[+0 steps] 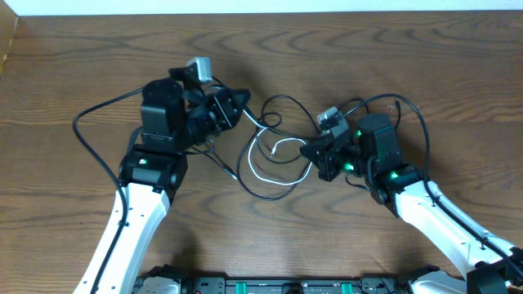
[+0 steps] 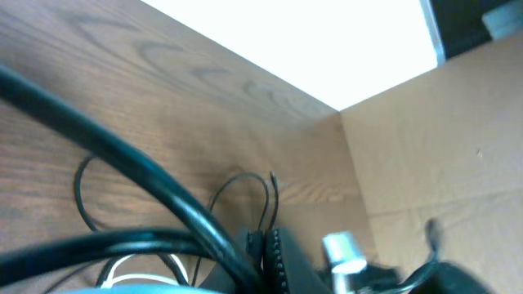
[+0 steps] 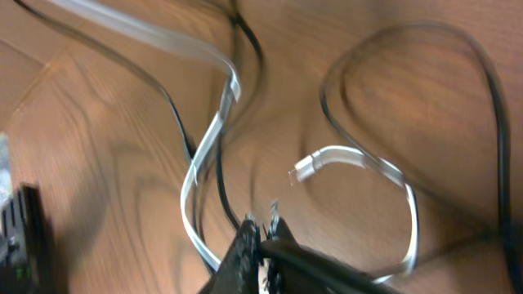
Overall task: Untangle cables
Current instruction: 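Lower both grippers and set the cable bundle down on the table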
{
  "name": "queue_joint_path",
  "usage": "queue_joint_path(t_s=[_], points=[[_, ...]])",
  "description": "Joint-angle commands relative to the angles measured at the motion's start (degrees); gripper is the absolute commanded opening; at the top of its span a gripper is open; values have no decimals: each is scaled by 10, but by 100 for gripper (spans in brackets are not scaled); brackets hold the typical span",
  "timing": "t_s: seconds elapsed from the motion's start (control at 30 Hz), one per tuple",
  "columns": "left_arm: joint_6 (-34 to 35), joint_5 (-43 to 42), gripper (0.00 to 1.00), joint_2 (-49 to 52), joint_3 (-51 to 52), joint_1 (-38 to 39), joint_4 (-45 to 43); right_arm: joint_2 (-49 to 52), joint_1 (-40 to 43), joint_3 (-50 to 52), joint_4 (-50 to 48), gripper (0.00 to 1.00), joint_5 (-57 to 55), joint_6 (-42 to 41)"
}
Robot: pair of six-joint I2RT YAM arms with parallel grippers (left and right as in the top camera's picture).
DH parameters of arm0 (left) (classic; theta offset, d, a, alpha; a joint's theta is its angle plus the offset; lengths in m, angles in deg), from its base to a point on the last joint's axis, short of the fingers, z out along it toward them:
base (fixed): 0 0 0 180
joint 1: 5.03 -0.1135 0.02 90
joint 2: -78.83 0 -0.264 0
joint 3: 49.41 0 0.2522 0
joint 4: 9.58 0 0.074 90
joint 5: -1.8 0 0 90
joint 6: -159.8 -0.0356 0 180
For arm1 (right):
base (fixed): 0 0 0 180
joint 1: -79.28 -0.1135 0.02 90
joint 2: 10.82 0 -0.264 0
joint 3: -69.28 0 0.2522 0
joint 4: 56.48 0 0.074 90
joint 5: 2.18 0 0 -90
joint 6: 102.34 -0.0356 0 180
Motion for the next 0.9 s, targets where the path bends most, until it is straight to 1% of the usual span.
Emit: queue_joint_path(t_s=[0.0, 0.03, 0.07, 0.13, 0.17, 0.2, 0.33, 0.4, 0.47, 0.6, 0.7, 0.87], points=[[28, 2, 7, -27, -14, -14, -18, 0, 2, 0, 43, 9, -39, 5], [29, 2, 7, -32, -14, -17, -22, 0, 2, 0, 60, 14, -51, 5], [30, 2, 7, -36, -14, -20, -26, 0, 2, 0, 73, 27, -59, 5], [30, 2, 8, -47, -14, -28, -36, 0, 2, 0, 96, 68, -69, 5], [30, 2, 8, -52, -14, -31, -40, 0, 2, 0, 104, 80, -68, 5], [30, 2, 8, -57, -14, -35, -44, 0, 2, 0, 109, 83, -68, 5], [30, 2, 8, -73, -14, -45, -47, 0, 2, 0, 111, 91, -47, 5], [29, 2, 8, -77, -14, -47, -47, 0, 2, 0, 100, 92, -30, 5], [29, 2, 17, -80, -14, -48, -47, 0, 2, 0, 89, 92, -13, 5], [29, 2, 63, -81, -14, -48, -45, 0, 2, 0, 75, 93, 2, 5], [29, 3, 74, -81, -14, -48, -40, 0, 2, 0, 73, 93, 1, 5], [29, 24, 76, -80, -14, -48, 2, 0, 2, 0, 72, 93, 1, 5]])
